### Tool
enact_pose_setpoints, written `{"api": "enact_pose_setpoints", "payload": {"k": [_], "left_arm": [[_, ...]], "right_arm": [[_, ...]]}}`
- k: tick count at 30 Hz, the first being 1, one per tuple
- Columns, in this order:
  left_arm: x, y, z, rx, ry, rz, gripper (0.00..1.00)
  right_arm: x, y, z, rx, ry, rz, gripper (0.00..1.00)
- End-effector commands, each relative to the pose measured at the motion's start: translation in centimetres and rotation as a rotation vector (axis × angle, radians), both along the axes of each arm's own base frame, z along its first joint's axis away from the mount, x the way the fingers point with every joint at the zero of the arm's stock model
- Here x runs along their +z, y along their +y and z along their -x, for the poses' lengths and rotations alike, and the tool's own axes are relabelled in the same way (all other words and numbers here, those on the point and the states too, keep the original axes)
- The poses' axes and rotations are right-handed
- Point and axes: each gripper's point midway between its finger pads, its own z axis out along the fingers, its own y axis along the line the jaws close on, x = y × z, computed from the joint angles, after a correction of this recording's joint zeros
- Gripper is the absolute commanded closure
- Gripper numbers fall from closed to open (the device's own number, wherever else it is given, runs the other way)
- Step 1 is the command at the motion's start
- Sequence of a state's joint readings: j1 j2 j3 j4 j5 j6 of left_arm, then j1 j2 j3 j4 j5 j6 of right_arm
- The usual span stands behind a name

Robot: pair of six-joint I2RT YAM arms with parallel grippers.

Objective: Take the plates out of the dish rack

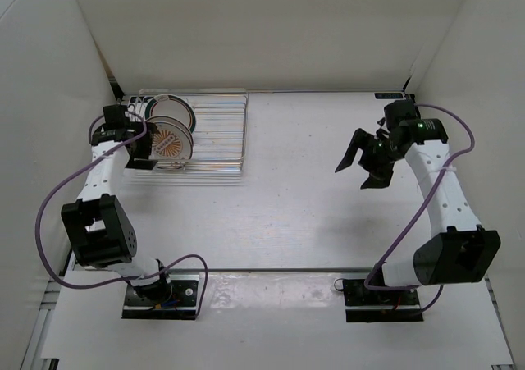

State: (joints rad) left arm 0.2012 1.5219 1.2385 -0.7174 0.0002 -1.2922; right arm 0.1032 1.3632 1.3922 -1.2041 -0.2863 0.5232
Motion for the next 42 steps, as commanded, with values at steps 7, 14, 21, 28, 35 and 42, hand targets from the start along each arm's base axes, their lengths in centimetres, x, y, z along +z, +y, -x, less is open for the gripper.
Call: {"api": "enact_pose_setpoints", "payload": {"k": [7,14,21,28,35,42], "left_arm": [[5.3,0.0,-5.4,-0.023,-0.256,0.019,0.05],[4.4,-0.3,-6.9,-0.062,-0.263,0.004,0.05],[4.5,-0.2,-9.6,-0.101,-0.264,0.003,0.05],[3.0,-0.6,-9.1,-0.102,-0.22,0.02,0.09],[4.4,-0.2,-8.4,-0.113,-0.299,-0.035,0.09],[7.0,0.0,-9.4,-0.131,-0.376,-0.057,0.09]], "right_arm": [[0.3,-1.5,-2.3,0.099,-0.025,0.08,0.1],[0.3,-2.2,-2.3,0.114,-0.031,0.096,0.1],[0.4,-3.0,-1.7,0.112,-0.031,0.131,0.1],[0.4,-3.4,-1.3,0.1,-0.033,0.151,0.1],[0.0,-3.3,-0.9,0.085,-0.023,0.128,0.1],[0.0,-3.1,-0.7,0.08,-0.02,0.11,0.1]]}}
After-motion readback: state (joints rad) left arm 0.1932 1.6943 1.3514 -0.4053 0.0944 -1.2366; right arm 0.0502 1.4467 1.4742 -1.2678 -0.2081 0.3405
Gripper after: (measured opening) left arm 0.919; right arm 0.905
